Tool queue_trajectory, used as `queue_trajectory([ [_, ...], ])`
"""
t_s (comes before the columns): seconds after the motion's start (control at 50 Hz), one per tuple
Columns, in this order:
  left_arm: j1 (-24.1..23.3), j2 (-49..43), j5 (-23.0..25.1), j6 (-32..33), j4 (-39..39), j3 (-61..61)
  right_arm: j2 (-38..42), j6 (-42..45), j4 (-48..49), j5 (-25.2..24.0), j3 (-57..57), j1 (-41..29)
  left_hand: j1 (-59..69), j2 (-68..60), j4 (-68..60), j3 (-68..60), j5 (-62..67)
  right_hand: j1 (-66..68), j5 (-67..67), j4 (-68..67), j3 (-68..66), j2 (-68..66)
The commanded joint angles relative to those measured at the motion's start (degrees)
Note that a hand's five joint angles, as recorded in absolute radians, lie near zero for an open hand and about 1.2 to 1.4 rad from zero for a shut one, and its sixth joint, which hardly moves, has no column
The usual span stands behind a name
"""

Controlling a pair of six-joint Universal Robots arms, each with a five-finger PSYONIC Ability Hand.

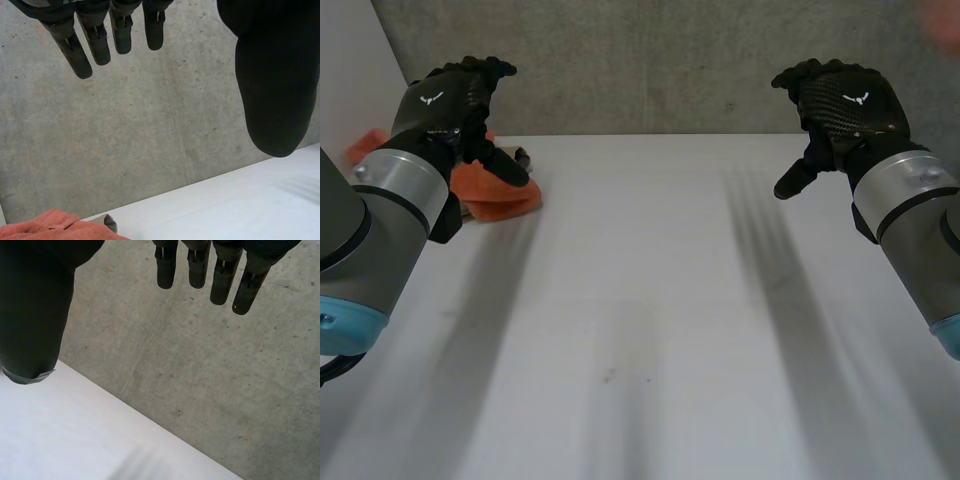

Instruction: Fold the laundry.

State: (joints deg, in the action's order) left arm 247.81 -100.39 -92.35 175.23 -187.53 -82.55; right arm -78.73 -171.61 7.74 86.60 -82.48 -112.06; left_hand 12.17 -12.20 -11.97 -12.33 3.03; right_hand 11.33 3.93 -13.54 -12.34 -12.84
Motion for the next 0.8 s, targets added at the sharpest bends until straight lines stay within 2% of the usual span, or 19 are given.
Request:
queue_trajectory([
  [0.02,1.62,-1.56,0.33,0.2,-1.34,1.51,0.51,0.23,0.0,-0.12,0.04,-0.18,-2.17,2.2,1.97,2.33,-3.03,-1.33,-3.93,3.54,2.34,2.84],
  [0.12,4.69,-5.07,3.13,1.07,-2.57,3.27,0.6,0.58,-0.09,-0.2,-0.14,-0.35,-1.96,1.99,1.75,2.12,-2.82,-1.33,-3.93,3.54,2.34,2.84],
  [0.26,10.31,-15.26,9.38,9.15,-5.21,9.67,1.91,1.9,0.0,-0.55,-0.58,-0.53,-1.29,1.31,1.08,1.45,-2.14,-1.33,-3.93,3.54,2.34,2.84],
  [0.38,15.41,-29.65,9.91,18.63,-8.46,21.78,2.88,1.98,-0.18,-0.47,-0.67,-0.62,-0.78,0.81,0.58,0.94,-1.64,-1.33,-3.93,3.54,2.34,2.84],
  [0.48,17.17,-42.23,10.09,24.71,-11.44,34.18,3.06,2.33,-0.18,-0.47,-0.93,-0.71,-0.95,0.98,0.74,1.11,-1.81,-1.33,-3.93,3.54,2.34,2.84],
  [0.66,21.74,-59.03,11.58,29.11,-12.68,52.74,3.06,3.65,-0.18,-0.38,-1.1,-0.71,0.55,-0.53,-0.76,-0.39,-0.3,-1.33,-3.93,3.54,2.34,2.84],
  [0.74,22.18,-62.38,11.67,29.11,-11.89,56.88,3.15,3.65,-0.18,-0.29,-1.11,-0.71,20.51,-20.48,-20.72,-20.35,19.65,-1.33,-3.93,3.54,2.34,2.84],
  [0.76,22.1,-62.3,11.58,29.11,-11.63,56.8,3.15,3.65,-0.18,-0.29,-1.11,-0.71,41.23,-41.2,-41.44,-41.07,40.37,-1.33,-3.93,3.54,2.34,2.84],
  [0.8,21.57,-61.25,11.32,29.03,-11.28,56.01,3.15,3.74,-0.09,-0.29,-1.02,-0.62,63.2,-63.17,-63.4,-63.04,62.34,-1.33,-3.93,3.54,2.34,2.84],
])
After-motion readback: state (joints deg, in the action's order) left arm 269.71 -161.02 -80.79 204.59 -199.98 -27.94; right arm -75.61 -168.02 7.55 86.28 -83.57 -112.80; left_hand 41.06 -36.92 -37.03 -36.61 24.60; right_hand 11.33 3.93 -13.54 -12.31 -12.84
